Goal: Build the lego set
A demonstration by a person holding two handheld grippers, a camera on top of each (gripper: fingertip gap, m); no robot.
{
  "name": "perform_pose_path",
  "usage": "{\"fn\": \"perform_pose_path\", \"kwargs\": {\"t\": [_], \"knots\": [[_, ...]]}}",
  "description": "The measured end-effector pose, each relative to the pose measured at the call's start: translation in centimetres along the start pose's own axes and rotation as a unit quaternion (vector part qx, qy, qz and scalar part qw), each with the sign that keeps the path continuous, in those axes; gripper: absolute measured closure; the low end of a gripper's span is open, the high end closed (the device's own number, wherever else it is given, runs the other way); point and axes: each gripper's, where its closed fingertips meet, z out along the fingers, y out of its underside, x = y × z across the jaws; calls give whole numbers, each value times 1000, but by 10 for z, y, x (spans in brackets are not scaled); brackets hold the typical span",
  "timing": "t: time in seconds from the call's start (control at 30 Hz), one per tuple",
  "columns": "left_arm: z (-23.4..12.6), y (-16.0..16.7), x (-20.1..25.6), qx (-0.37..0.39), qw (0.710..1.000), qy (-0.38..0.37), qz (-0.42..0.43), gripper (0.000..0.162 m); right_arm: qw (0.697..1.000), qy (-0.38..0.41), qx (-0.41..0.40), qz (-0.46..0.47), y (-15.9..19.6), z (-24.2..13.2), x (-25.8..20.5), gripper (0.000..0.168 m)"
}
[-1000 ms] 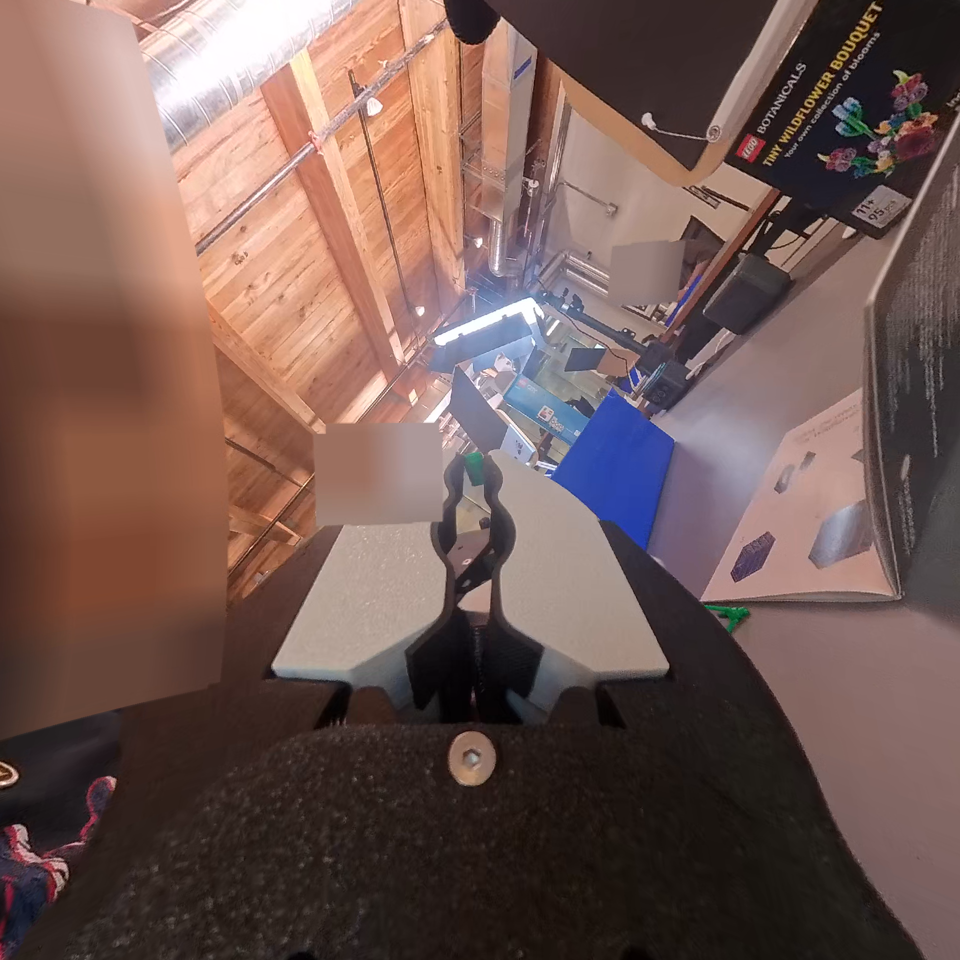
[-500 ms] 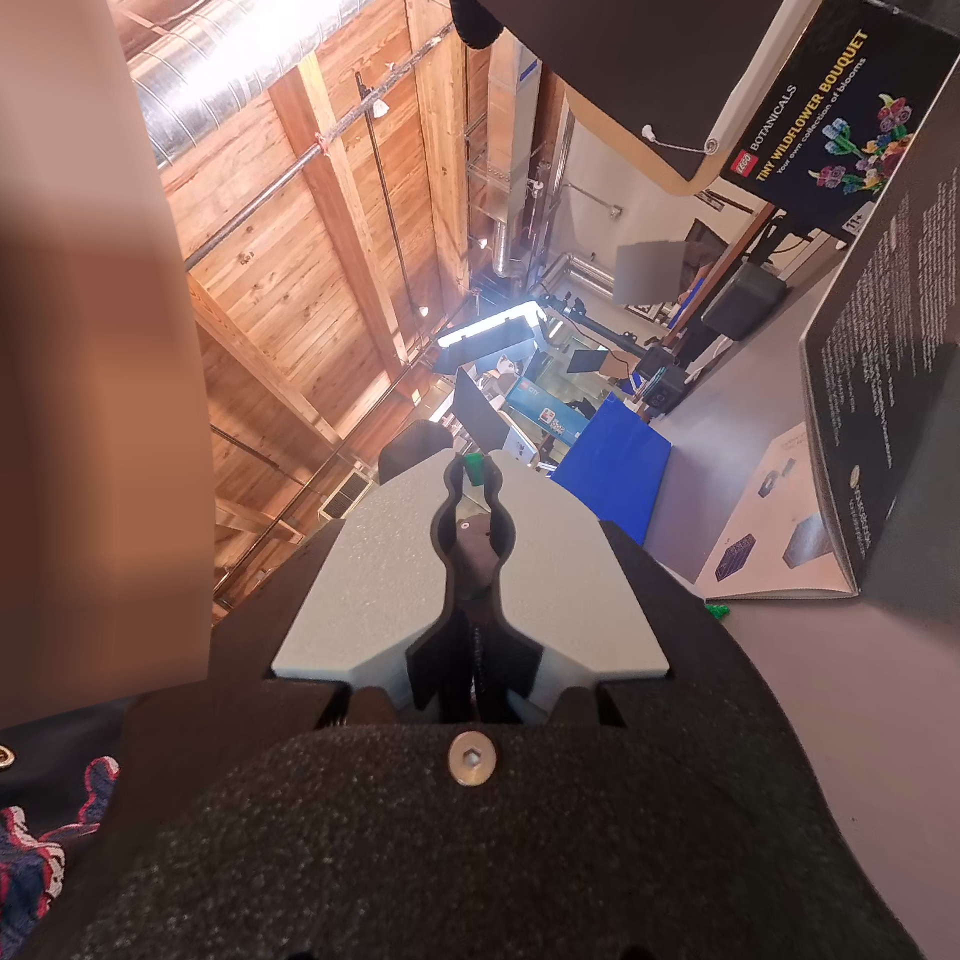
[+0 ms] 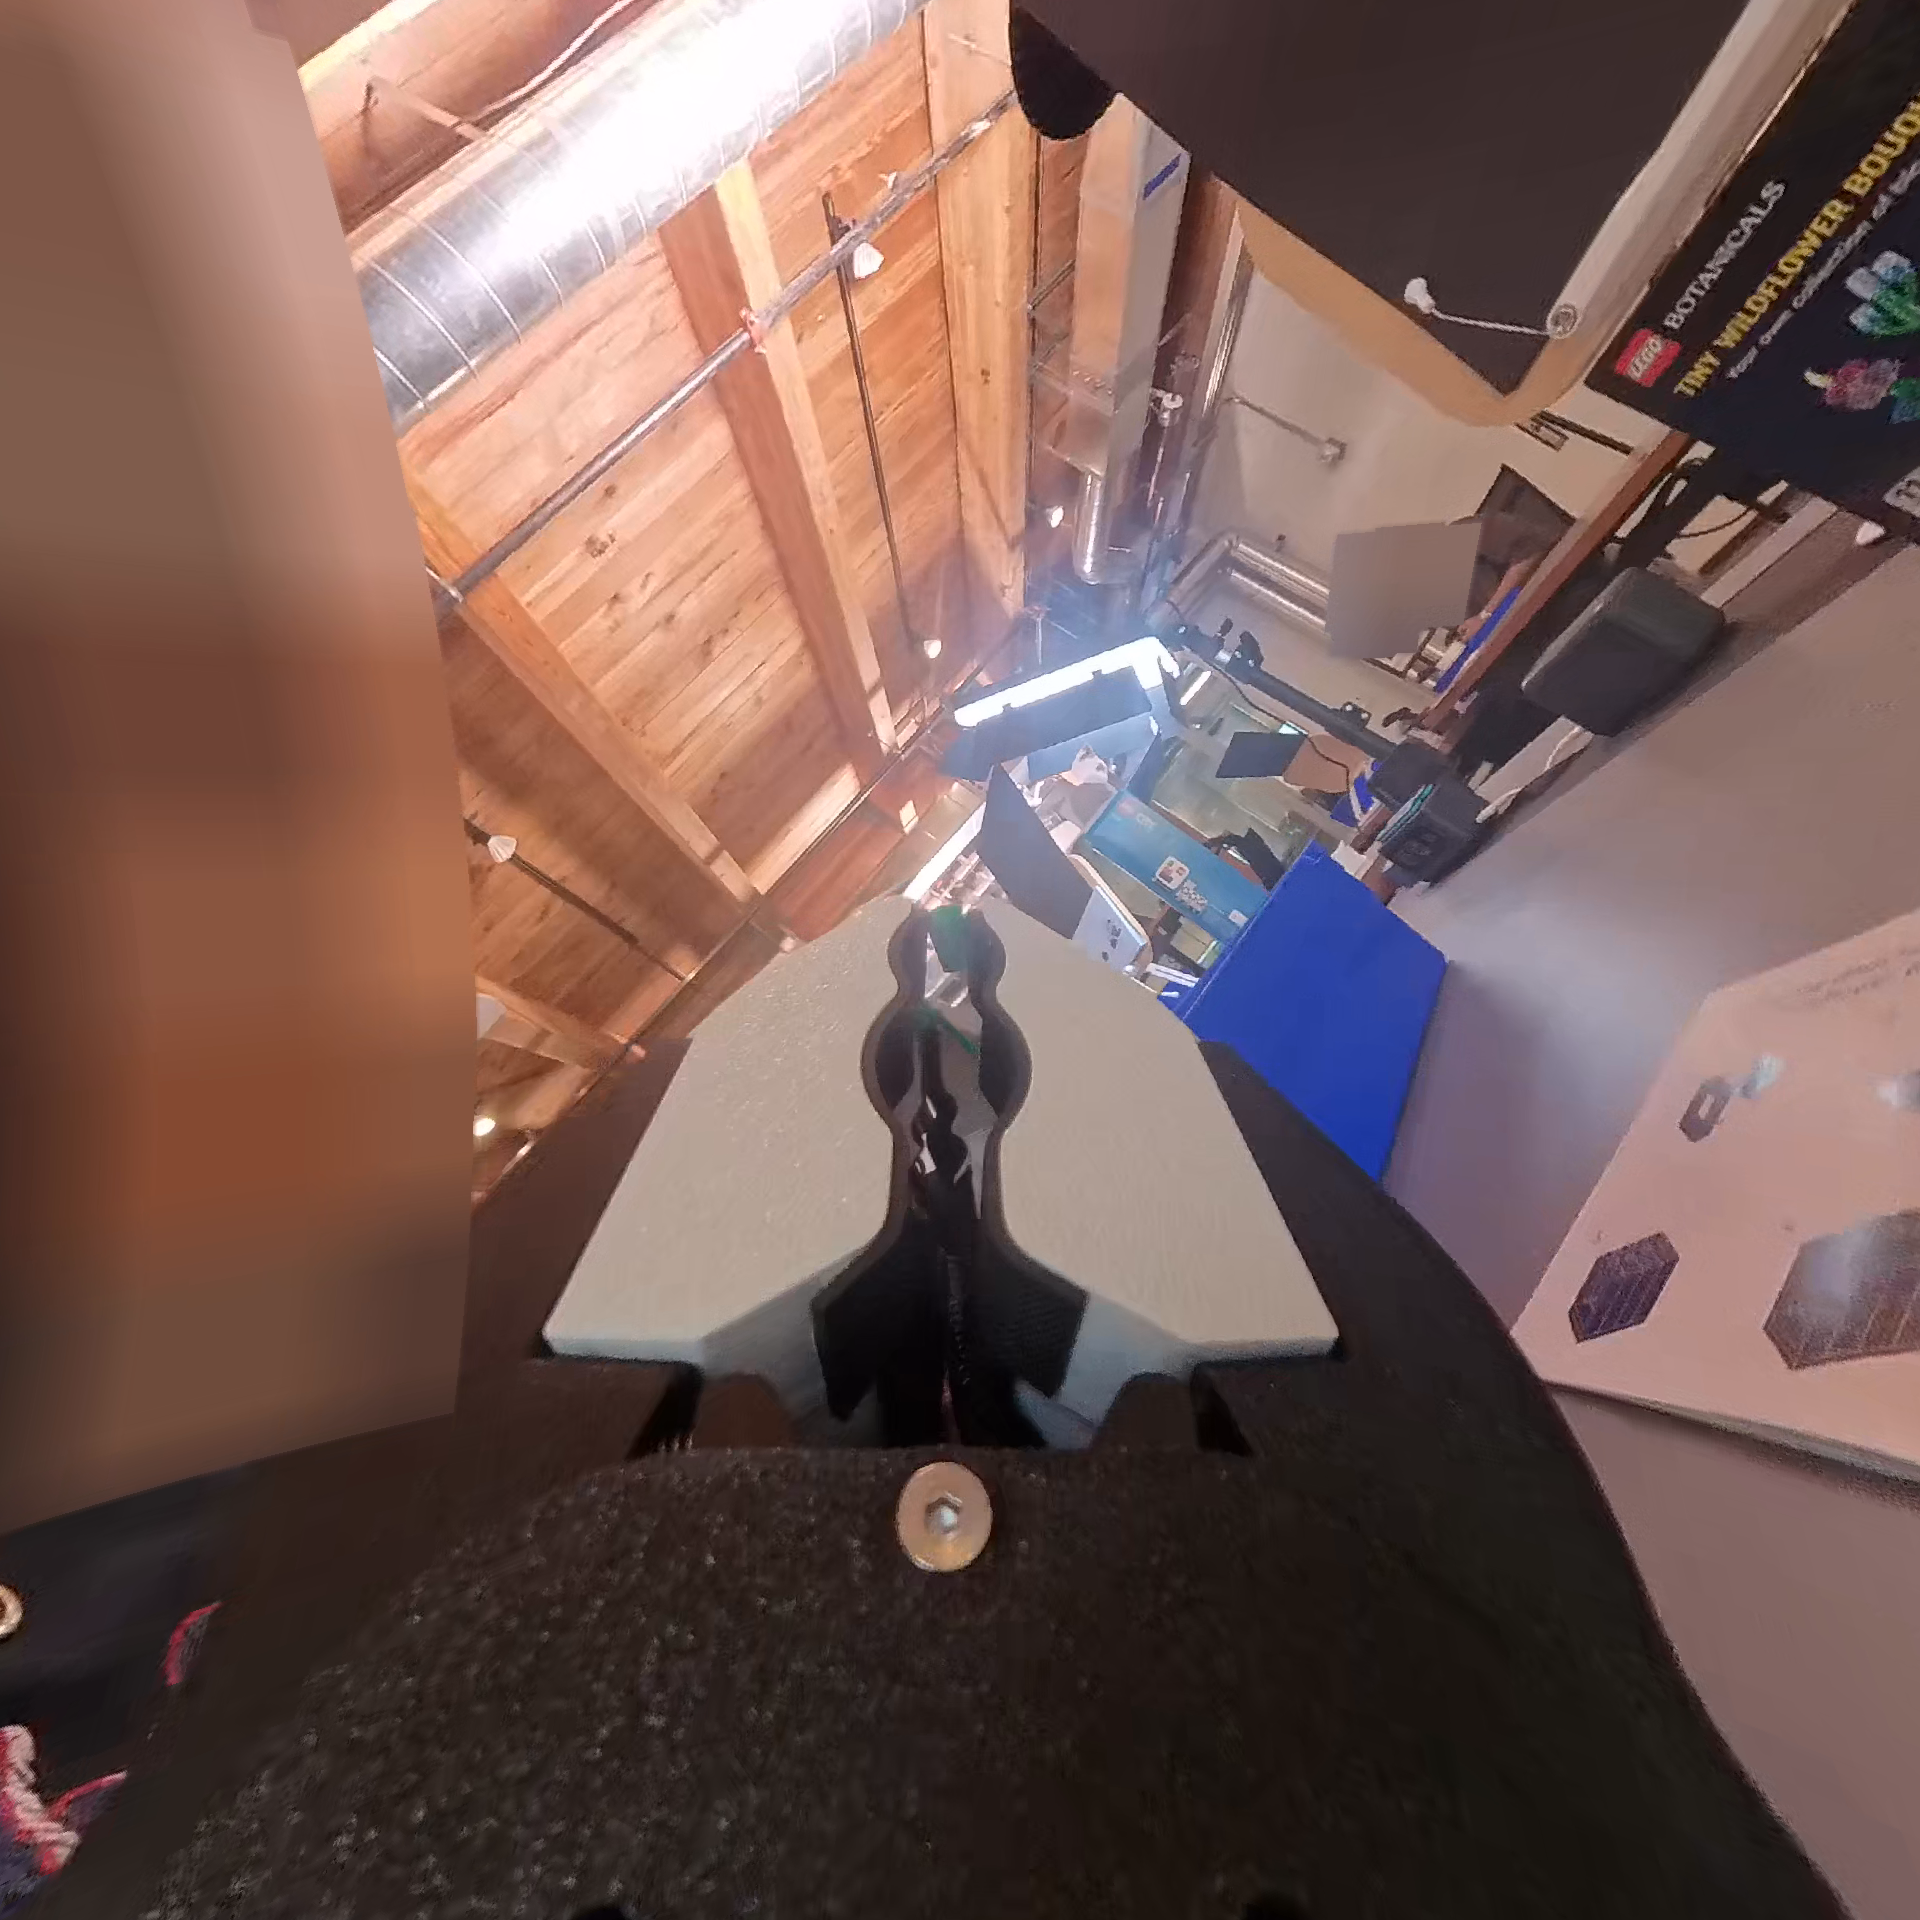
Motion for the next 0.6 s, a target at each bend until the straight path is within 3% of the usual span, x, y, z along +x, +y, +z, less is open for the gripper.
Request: {"fn": "perform_pose_path", "kwargs": {"t": [0.1, 0.6], "knots": [[-1, -5, 0, 31, 999, 14, -33, 161, 1000, 9, -13, -25, 1, 2, 2, 161], [-8, 2, -12, 34, 998, 1, -52, 161, 999, 18, -30, -30, 13, 6, 5, 161]]}}
